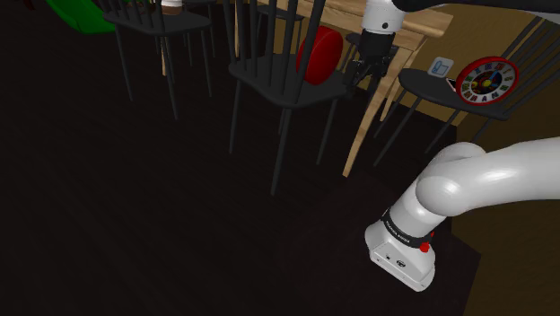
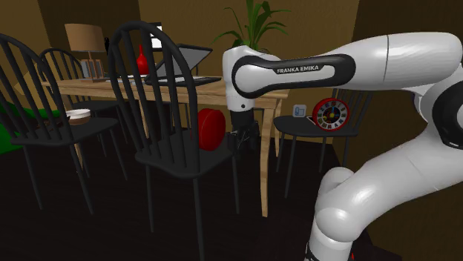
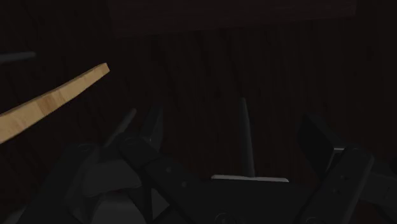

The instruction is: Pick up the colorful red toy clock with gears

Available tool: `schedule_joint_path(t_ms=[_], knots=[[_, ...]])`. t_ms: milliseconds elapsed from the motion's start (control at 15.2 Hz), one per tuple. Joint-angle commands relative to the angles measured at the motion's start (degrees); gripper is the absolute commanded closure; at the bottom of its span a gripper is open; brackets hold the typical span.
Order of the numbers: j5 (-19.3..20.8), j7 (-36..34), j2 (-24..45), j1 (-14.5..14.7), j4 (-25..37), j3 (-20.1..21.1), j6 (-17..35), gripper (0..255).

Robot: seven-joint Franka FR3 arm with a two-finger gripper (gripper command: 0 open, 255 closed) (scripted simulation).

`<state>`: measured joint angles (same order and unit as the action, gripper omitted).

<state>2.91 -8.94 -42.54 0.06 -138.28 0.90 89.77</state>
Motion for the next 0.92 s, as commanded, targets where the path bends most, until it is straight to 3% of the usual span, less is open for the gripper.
schedule_joint_path(t_ms=[0, 858], knots=[[0.0, 0.0, 0.0, 0.0, 0.0, 0.0, 0.0, 0], [-1.25, -28.8, 27.23, -8.82, 27.95, 3.4, 2.08, 0]])
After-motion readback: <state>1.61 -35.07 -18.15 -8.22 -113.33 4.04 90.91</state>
